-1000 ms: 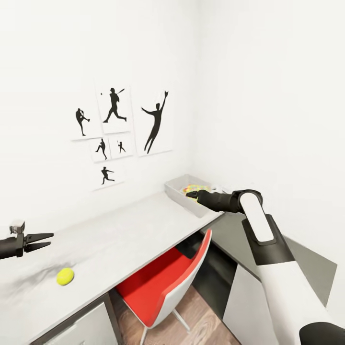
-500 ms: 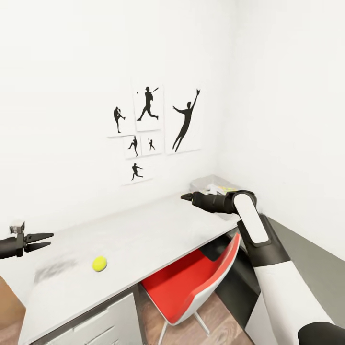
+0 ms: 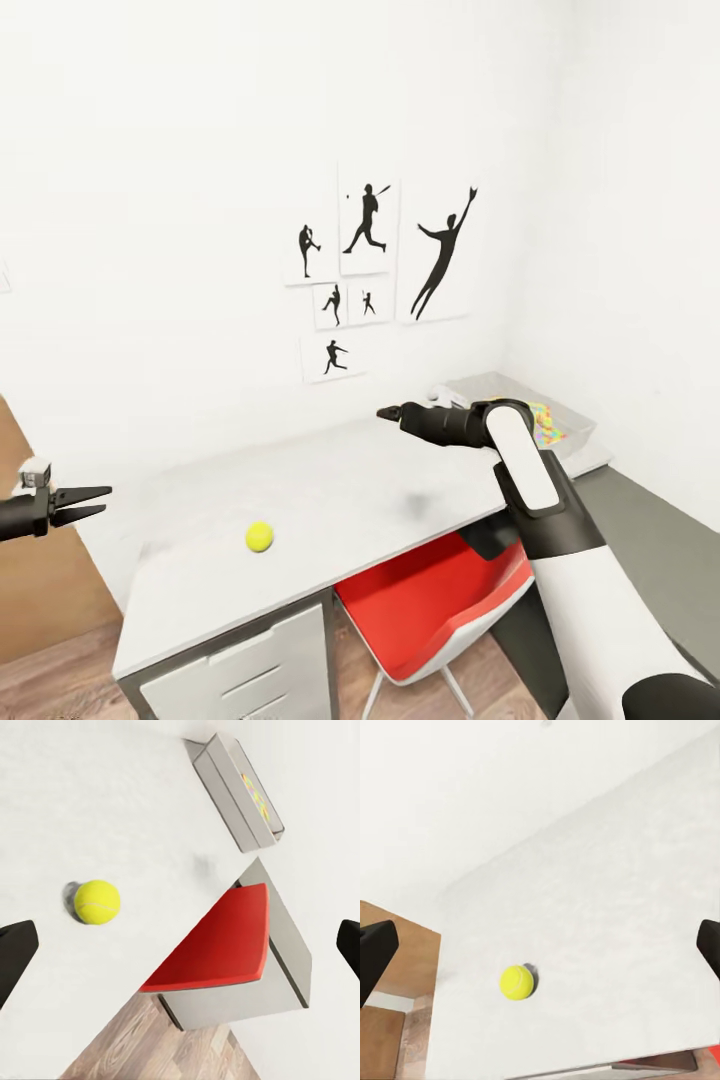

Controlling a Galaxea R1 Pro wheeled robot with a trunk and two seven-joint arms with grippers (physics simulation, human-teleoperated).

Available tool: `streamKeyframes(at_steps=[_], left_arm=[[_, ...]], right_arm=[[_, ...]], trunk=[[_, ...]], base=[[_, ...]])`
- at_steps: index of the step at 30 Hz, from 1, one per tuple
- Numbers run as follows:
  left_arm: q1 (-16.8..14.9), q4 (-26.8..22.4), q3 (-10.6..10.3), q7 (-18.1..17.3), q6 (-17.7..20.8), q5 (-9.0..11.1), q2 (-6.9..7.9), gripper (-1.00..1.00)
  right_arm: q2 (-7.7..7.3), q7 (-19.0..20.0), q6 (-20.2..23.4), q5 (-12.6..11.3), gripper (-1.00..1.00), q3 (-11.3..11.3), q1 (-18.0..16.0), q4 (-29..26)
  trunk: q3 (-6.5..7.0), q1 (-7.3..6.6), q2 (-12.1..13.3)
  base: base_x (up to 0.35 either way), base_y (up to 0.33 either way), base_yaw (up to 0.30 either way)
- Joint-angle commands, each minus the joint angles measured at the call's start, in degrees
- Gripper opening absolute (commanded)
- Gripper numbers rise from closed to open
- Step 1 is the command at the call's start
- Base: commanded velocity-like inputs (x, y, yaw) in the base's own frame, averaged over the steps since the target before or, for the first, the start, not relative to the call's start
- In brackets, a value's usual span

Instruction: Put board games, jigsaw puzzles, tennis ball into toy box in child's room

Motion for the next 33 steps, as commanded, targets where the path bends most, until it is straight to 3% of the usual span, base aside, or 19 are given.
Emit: streamKeyframes(at_steps=[1, 21, 33], left_arm=[[-0.1, 0.0, 0.4, -0.3, 0.6, -0.6, -0.02, 1.00], [-0.1, 0.0, 0.3, -0.3, 0.6, -0.6, -0.04, 1.00], [-0.1, 0.0, 0.2, -0.3, 0.6, -0.6, -0.06, 1.00]], right_arm=[[0.00, -0.6, 0.1, -0.6, 1.00, 0.0, 0.0, -0.1], [-0.09, -0.7, 0.0, -0.5, 1.00, -0.1, 0.8, -0.1], [-0.09, -0.7, 0.0, -0.5, 1.00, -0.1, 0.9, 0.0]], trunk=[[-0.05, 0.02, -0.1], [1.55, 0.02, -0.1], [2.54, 0.02, -0.1]], base=[[0.000, 0.001, 0.242], [0.000, 0.001, 0.164], [0.063, 0.186, 0.176]])
